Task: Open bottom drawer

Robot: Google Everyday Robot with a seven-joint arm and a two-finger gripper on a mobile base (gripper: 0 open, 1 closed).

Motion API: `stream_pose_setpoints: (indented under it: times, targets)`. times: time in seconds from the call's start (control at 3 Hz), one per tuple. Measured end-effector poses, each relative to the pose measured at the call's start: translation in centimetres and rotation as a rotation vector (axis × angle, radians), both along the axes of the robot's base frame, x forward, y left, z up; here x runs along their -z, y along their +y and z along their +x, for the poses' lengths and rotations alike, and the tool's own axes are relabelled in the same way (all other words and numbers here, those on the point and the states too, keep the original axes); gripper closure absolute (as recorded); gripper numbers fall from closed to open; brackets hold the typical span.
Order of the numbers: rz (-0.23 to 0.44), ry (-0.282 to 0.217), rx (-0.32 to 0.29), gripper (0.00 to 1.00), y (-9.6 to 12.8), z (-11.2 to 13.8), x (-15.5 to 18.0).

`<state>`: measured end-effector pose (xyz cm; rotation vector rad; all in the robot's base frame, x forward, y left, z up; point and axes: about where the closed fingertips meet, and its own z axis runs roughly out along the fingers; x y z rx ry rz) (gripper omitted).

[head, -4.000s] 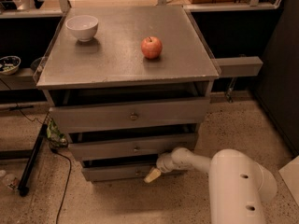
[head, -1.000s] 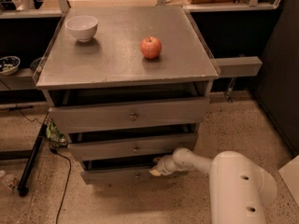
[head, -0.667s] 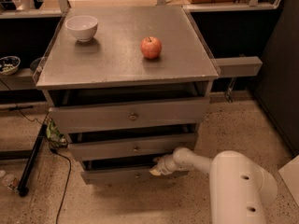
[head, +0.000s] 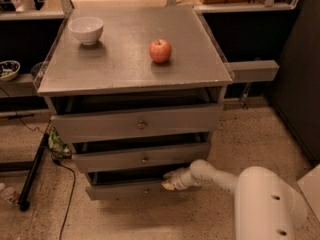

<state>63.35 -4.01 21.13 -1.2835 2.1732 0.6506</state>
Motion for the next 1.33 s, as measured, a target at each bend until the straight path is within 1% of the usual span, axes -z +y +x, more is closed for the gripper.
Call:
stream_pose_setpoints:
  times: [0.33,0.67,1.0,1.33]
  targets:
    - [0.008,0.004,0.002,1.00,-0.2,-0.2,-0.2]
    - [0.030,0.019,-0.004,1.00,0.1,-0.9,-0.2]
    - [0.032,0.020,-0.005,1.00,0.1,-0.9,-0.4]
    - [0.052,0.028,-0.002,1.00,-0.3,-1.4,-0.5]
